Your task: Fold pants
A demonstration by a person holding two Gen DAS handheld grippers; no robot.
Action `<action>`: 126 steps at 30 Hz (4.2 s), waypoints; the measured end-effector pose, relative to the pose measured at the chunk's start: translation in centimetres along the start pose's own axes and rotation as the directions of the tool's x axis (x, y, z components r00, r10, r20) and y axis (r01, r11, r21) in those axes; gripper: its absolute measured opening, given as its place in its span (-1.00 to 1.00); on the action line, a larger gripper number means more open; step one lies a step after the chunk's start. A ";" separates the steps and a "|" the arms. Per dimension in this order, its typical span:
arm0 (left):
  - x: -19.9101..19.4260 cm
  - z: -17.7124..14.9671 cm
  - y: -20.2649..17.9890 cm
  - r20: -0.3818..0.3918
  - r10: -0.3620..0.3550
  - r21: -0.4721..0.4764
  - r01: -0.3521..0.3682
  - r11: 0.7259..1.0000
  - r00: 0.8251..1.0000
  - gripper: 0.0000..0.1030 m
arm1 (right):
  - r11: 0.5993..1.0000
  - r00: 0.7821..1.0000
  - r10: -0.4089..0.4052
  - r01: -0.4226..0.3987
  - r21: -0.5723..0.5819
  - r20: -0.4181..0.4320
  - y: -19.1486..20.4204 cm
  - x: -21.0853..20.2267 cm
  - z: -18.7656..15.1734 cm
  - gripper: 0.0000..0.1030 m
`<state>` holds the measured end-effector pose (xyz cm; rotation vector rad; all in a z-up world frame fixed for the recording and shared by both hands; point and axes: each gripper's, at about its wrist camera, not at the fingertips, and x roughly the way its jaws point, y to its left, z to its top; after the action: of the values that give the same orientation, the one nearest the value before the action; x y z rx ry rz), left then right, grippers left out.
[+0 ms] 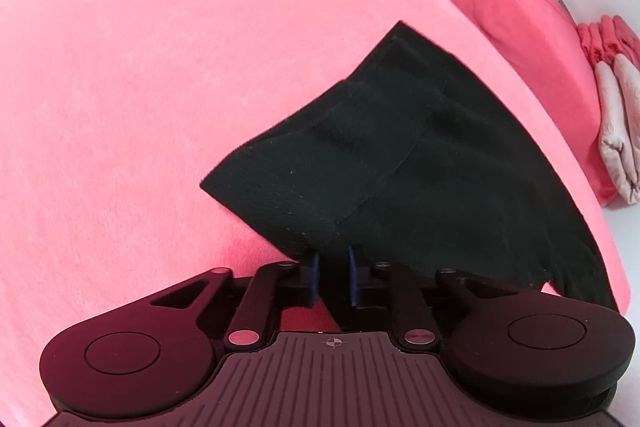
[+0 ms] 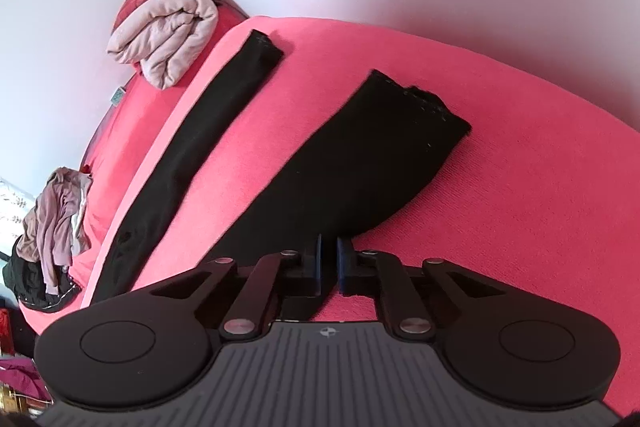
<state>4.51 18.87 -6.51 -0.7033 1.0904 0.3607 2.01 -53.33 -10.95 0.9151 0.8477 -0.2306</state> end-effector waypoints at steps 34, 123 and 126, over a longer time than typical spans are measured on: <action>3.2 11.5 -13.3 0.117 -0.062 0.207 0.037 0.978 0.991 0.35 | 0.968 0.974 0.219 -0.209 -0.142 0.060 11.6 9.2 13.8 -0.84; 15.5 1.4 -37.3 -0.338 0.094 0.937 0.326 0.124 0.937 1.00 | 0.205 0.850 -0.123 -0.483 -0.851 -0.512 31.6 22.0 4.0 -0.01; 15.9 1.5 -37.4 -0.344 0.093 0.934 0.331 0.133 0.934 1.00 | 0.180 0.843 -0.169 -0.483 -0.857 -0.510 31.5 23.0 3.2 -0.03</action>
<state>34.56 -8.56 -7.63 0.4503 1.2841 -0.7149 35.15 -32.78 -7.70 -0.2798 1.1230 0.8044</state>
